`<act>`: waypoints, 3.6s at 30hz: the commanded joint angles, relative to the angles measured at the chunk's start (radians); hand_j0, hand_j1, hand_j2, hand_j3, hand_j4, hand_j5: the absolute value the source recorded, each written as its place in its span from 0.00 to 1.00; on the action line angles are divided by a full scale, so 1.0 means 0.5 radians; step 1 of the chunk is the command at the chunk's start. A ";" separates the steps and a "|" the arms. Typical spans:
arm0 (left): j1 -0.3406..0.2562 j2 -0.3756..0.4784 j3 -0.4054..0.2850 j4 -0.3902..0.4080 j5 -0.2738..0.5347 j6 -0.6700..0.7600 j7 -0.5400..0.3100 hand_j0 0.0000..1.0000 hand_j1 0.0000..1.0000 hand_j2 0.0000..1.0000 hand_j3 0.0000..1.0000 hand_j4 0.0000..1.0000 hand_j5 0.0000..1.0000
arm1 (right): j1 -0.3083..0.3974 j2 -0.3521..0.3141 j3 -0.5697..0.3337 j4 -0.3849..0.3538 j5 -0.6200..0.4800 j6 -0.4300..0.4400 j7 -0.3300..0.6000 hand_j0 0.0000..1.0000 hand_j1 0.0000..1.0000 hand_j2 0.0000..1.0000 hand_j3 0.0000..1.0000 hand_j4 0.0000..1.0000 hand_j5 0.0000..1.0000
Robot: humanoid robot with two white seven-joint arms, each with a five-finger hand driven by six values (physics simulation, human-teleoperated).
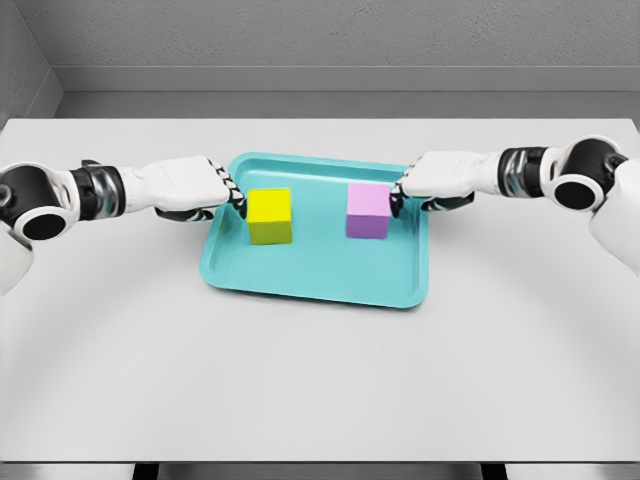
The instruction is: Push two cubes
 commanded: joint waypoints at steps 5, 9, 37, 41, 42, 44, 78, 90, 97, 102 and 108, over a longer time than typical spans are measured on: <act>-0.003 -0.038 0.001 0.006 0.009 0.005 -0.028 0.63 0.63 0.63 0.63 0.63 0.63 | 0.000 0.048 0.000 0.019 0.012 0.004 -0.002 0.60 0.60 0.60 0.60 0.60 0.60; 0.000 -0.062 0.001 0.000 0.006 0.005 -0.047 0.63 0.63 0.63 0.63 0.63 0.63 | -0.015 0.048 0.000 0.025 0.012 0.004 -0.002 0.60 0.60 0.60 0.60 0.60 0.60; -0.031 -0.160 0.001 0.006 -0.019 0.005 -0.065 0.63 0.63 0.63 0.63 0.63 0.63 | -0.123 0.284 0.021 0.289 0.085 0.004 -0.002 0.60 0.60 0.60 0.60 0.60 0.60; -0.031 -0.167 0.001 0.003 -0.022 0.005 -0.065 0.63 0.63 0.63 0.63 0.63 0.63 | -0.144 0.336 0.046 0.283 0.085 0.004 -0.002 0.60 0.60 0.60 0.60 0.60 0.60; -0.034 -0.167 0.001 0.006 -0.022 0.005 -0.065 0.63 0.63 0.63 0.63 0.63 0.63 | -0.144 0.342 0.045 0.277 0.085 0.004 -0.002 0.60 0.60 0.60 0.60 0.60 0.60; -0.034 -0.179 0.001 0.012 -0.025 0.005 -0.065 0.63 0.63 0.63 0.63 0.63 0.63 | -0.144 0.342 0.045 0.277 0.085 0.004 -0.002 0.60 0.60 0.60 0.60 0.60 0.60; -0.083 -0.096 0.054 0.132 0.058 0.005 -0.059 0.80 0.80 0.80 0.80 0.80 0.80 | -0.160 0.342 0.042 0.283 0.088 0.004 -0.002 0.60 0.60 0.60 0.60 0.60 0.60; -0.113 0.293 0.167 0.153 0.266 0.005 -0.059 0.80 0.80 0.80 0.80 0.80 0.80 | -0.212 -0.096 -0.004 -0.066 -0.034 0.004 -0.014 0.63 0.63 0.63 0.63 0.63 0.63; -0.098 0.376 0.204 0.187 0.340 0.005 -0.059 0.85 0.85 0.85 0.85 0.85 0.85 | 0.331 -0.974 -0.577 -0.705 -0.589 0.004 -0.039 1.00 1.00 1.00 1.00 1.00 1.00; -0.089 0.499 0.204 0.193 0.411 0.005 -0.056 1.00 1.00 1.00 1.00 1.00 1.00 | 0.439 -1.004 -0.586 -0.708 -0.660 0.004 -0.033 1.00 1.00 1.00 1.00 1.00 1.00; -0.071 0.539 0.213 0.233 0.383 0.005 -0.056 1.00 1.00 1.00 1.00 1.00 1.00 | 0.448 -0.971 -0.580 -0.708 -0.654 0.004 -0.030 1.00 1.00 1.00 1.00 1.00 1.00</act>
